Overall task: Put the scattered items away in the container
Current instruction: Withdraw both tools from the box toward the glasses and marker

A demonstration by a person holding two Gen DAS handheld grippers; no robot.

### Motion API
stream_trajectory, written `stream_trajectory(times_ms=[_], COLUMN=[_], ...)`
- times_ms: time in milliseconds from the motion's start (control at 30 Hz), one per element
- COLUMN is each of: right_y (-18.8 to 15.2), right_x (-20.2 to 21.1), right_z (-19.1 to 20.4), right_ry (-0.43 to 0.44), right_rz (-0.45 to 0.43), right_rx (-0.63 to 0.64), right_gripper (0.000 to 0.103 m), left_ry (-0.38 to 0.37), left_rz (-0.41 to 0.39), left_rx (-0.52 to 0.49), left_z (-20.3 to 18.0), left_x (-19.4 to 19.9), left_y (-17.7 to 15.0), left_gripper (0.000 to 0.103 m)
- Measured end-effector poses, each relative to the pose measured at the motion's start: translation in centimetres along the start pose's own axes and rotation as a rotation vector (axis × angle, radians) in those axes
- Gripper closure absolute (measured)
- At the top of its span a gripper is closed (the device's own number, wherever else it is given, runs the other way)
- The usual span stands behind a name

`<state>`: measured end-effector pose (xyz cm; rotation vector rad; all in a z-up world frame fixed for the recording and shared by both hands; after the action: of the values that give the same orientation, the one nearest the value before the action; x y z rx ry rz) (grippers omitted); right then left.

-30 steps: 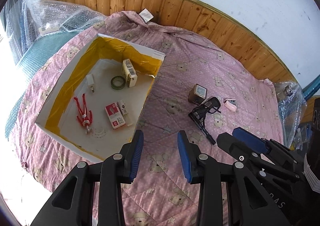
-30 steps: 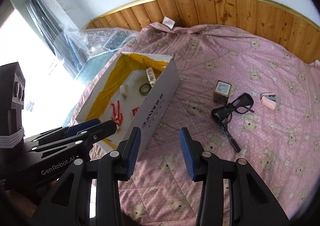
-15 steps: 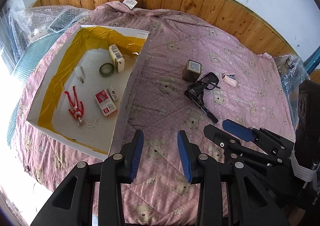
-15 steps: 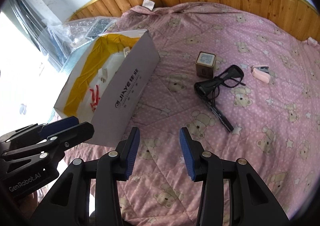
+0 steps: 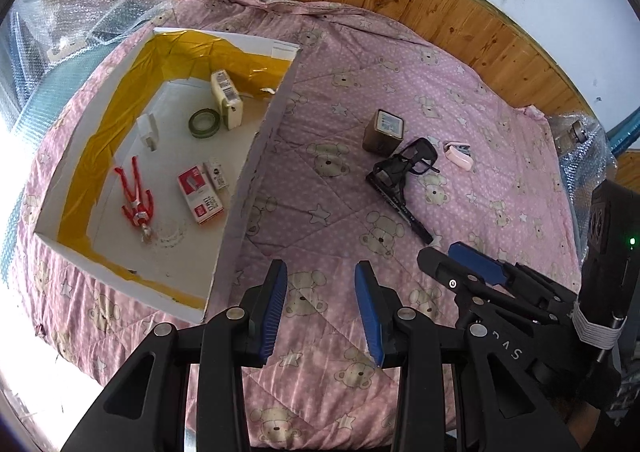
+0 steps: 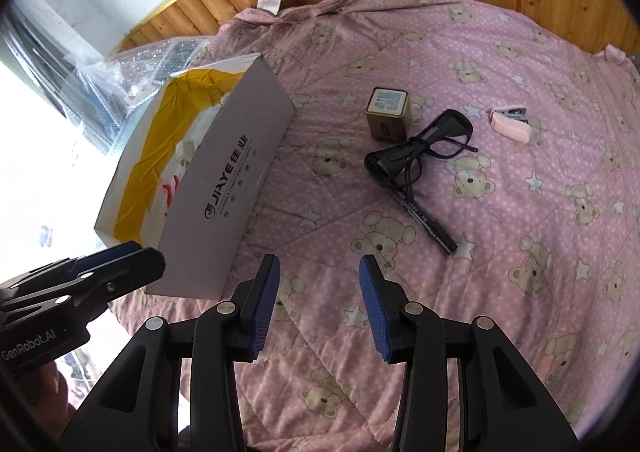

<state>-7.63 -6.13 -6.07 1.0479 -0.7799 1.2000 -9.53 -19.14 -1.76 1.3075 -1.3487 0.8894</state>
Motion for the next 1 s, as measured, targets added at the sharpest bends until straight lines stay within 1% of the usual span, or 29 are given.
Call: stream_trajectory(times_ms=[67,200,300,533,633,733,1000], right_y=[-0.5,-1.0,-0.8,0.6,1.0,0.9,1.3], right_x=[-0.1,-0.7,-1.0,-2.0,-2.4,-3.0,-4.6], right_z=[-1.3,-4.6,-6.0,-7.1,-7.4,-8.1,-9.6], right_ry=[-0.018,-0.018,-0.017,-0.017,-0.013,-0.009,0.003], right_rz=[0.006,0.039,0.049,0.062,0.070,0.086,0.124], right_rx=[-0.022,-0.115,-0.152,-0.169,-0.172,-0.187,-0.209], right_gripper=[0.059,0.059,0.059,0.059,0.059,0.059,0.059], left_ry=[-0.012,-0.037,-0.055,-0.070,-0.071,-0.074,-0.079], left_rz=[0.015,0.045,0.067,0.098,0.108,0.120,0.156], left_rx=[-0.013,-0.039,-0.059,-0.074,-0.061,-0.046,-0.052], left_z=[-0.5,-1.6,-2.4,-3.2,-3.0,-2.9,-3.8], left_x=[-0.8,-2.5,-3.8,-5.4,-6.1,-6.8,-8.7], left_y=[0.4,1.2,1.8,3.2,3.9,4.6,5.6], left_gripper=[0.066,0.066,0.066,0.066,0.066,0.066,0.066])
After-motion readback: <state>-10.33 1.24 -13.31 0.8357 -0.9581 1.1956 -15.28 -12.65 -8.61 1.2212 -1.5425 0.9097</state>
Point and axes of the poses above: each gripper's, at about its wrist camera, not at the fingertips, and x roughly against the way its jaws point, z to its left, y to its top, the point moved 7 cm from there along -x, roughly the way its jaws point, and after that the axes turned 10 degrees about z, right-handed, at the moved point
